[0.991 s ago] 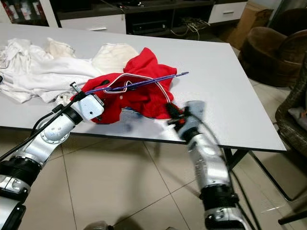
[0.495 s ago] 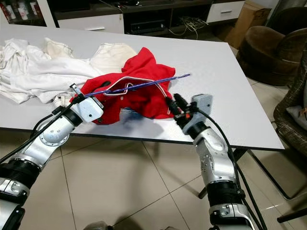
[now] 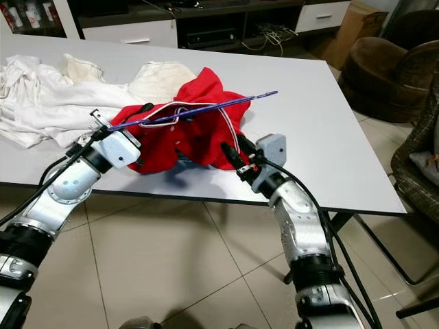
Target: Hang hanger
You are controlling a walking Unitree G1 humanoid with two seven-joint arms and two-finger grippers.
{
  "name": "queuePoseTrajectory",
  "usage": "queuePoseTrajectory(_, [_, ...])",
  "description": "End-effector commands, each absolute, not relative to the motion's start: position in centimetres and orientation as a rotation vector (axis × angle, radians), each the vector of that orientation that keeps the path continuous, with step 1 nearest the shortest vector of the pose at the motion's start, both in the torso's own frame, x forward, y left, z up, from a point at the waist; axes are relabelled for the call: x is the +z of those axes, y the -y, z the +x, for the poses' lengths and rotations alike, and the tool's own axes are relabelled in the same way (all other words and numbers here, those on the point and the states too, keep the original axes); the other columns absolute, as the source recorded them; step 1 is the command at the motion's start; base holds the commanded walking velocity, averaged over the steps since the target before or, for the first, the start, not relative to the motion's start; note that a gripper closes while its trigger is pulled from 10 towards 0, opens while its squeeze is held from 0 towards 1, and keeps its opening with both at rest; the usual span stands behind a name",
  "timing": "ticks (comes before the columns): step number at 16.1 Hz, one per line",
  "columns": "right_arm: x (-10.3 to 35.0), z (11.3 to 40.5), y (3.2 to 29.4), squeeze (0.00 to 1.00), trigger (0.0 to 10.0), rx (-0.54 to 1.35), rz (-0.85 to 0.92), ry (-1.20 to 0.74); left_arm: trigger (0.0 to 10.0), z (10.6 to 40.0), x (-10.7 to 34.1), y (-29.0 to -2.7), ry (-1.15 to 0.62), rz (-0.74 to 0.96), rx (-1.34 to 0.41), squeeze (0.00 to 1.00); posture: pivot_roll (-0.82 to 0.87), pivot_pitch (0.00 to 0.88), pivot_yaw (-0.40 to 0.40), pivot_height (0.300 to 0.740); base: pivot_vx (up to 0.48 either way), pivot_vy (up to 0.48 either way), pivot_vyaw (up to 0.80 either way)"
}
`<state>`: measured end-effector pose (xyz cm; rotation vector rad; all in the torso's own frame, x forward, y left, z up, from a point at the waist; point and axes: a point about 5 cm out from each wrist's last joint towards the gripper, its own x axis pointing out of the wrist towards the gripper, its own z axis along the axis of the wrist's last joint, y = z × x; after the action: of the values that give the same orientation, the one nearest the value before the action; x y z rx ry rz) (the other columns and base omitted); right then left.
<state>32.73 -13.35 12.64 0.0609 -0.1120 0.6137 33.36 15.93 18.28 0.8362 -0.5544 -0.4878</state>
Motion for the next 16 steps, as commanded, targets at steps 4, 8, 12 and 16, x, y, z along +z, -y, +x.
queuePoseTrajectory(4, [11.3,32.9,11.7,0.00,8.1,0.715,0.013,0.031,0.0,33.3,19.6,-15.7,0.612,0.831,-0.487,0.00,0.12,0.000,-0.039,0.740,0.000,0.000,0.00])
queuePoseTrajectory(8, [10.0,32.5,11.2,0.00,0.0,0.711,0.042,-0.024,0.0,33.3,19.6,-15.8,0.612,0.830,-0.485,0.00,0.13,0.000,-0.038,0.740,0.000,0.000,0.00])
queuePoseTrajectory(12, [10.1,33.4,13.4,0.00,0.0,0.563,0.049,-0.037,0.0,33.3,19.5,-16.0,0.606,0.828,-0.479,0.00,0.12,0.000,-0.037,0.740,0.000,0.000,0.00])
queuePoseTrajectory(16, [12.8,33.9,15.2,0.00,0.0,0.510,0.206,0.071,0.0,33.5,19.6,-16.0,0.609,0.816,-0.461,0.00,0.11,0.000,-0.034,0.740,0.000,0.000,0.00])
